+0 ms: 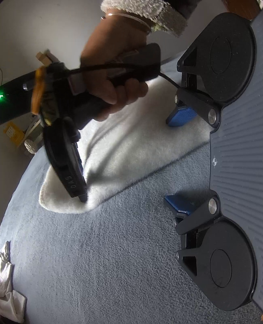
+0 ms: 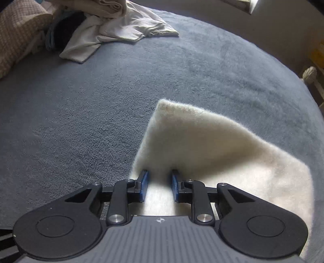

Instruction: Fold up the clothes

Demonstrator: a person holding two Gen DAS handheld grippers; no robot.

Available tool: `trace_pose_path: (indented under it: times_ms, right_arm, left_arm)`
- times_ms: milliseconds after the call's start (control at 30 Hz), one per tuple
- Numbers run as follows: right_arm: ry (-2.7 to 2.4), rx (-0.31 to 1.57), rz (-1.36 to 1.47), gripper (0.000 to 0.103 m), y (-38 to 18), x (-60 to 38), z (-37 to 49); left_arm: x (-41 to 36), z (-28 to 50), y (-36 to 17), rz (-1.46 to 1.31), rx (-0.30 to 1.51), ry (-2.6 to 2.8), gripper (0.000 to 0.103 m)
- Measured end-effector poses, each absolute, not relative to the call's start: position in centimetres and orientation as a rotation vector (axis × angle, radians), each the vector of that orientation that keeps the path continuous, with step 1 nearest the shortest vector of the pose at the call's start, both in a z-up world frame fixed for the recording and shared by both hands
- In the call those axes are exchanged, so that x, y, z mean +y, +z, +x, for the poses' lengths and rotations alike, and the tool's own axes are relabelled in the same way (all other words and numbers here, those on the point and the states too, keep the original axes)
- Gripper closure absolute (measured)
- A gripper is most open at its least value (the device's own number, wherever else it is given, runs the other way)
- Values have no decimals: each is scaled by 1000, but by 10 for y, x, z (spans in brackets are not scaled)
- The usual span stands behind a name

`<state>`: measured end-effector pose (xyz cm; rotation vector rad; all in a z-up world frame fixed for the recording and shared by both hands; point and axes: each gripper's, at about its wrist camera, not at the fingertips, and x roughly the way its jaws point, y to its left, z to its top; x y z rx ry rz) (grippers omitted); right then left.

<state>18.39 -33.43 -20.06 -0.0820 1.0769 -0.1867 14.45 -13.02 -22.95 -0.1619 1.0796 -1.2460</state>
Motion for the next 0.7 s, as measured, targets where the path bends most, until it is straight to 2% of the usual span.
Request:
trace_pose_path:
  times_ms: [233, 400, 500, 567, 700]
  right_arm:
    - [-204, 977, -40, 78, -160, -339, 204]
    - [-251, 1016, -56, 77, -204, -351, 228]
    - [-245, 1007, -53, 75, -196, -350, 221]
    - [-216, 993, 5, 66, -176, -356, 207]
    - [-266, 887, 195, 56, -127, -391, 145]
  left_arm:
    - [-133, 144, -229, -148, 1080, -1248, 27]
    - [-130, 146, -233, -153, 1081, -1256, 27]
    - [-122, 147, -232, -167, 1087, -1269, 27]
    - [-121, 149, -233, -176, 1095, -1274, 27]
    - [-116, 152, -232, -199, 1116, -1283, 27]
